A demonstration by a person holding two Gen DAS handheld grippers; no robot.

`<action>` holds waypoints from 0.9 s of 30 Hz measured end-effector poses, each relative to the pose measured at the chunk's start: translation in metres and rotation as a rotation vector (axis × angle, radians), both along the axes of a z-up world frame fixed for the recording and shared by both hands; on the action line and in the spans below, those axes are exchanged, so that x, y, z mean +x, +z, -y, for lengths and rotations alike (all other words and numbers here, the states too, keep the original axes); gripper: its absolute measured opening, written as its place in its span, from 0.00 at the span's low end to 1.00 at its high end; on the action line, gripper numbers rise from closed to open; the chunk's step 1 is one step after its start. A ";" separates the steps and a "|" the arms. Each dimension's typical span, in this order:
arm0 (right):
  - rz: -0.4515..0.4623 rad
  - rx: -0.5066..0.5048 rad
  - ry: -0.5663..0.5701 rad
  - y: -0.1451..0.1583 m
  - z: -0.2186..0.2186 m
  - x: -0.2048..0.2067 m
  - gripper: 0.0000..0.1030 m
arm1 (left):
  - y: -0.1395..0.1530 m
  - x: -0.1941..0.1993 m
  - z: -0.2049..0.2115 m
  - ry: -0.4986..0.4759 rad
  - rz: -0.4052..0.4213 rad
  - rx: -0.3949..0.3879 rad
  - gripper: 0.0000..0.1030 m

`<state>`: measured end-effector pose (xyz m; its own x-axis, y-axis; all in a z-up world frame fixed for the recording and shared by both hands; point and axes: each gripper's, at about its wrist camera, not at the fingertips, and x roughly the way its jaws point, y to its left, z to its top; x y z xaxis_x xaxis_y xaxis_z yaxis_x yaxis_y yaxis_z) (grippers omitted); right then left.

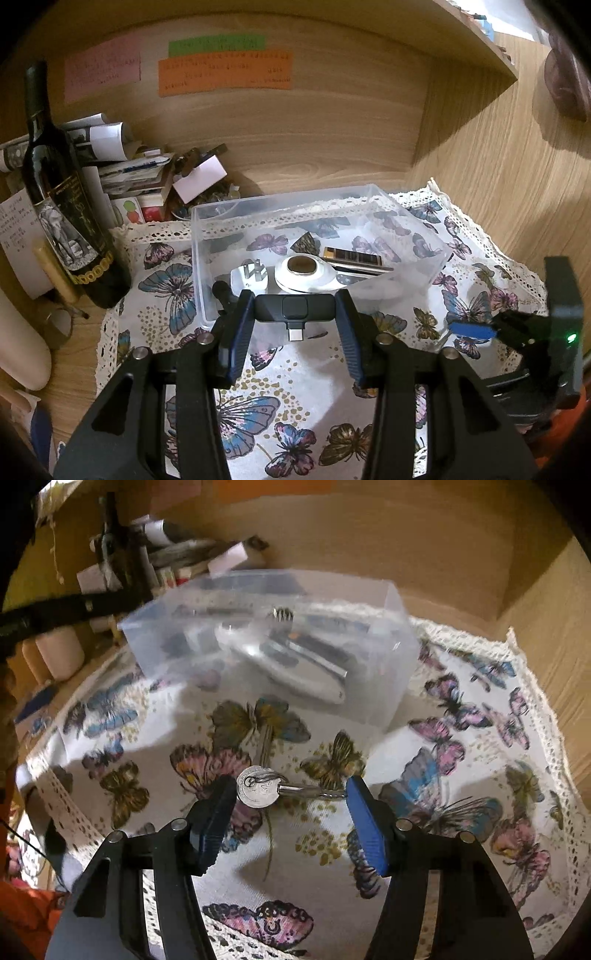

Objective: Organize rigid objects
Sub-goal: 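Lift the keys with the right tool while the left tool carries the adapter toward the box, then lower the keys into the box and open the right tool while the left tool releases the adapter inside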

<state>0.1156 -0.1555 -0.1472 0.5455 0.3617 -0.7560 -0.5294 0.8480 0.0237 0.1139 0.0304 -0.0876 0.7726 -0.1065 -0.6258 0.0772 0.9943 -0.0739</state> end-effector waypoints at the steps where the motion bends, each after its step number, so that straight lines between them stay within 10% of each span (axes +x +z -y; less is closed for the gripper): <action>1: 0.014 0.011 -0.002 0.006 0.002 -0.001 0.56 | 0.000 0.000 0.000 0.001 0.001 -0.001 0.42; 27: 0.294 0.162 -0.057 0.111 -0.013 0.055 0.57 | -0.009 0.055 -0.013 0.023 -0.042 -0.043 0.42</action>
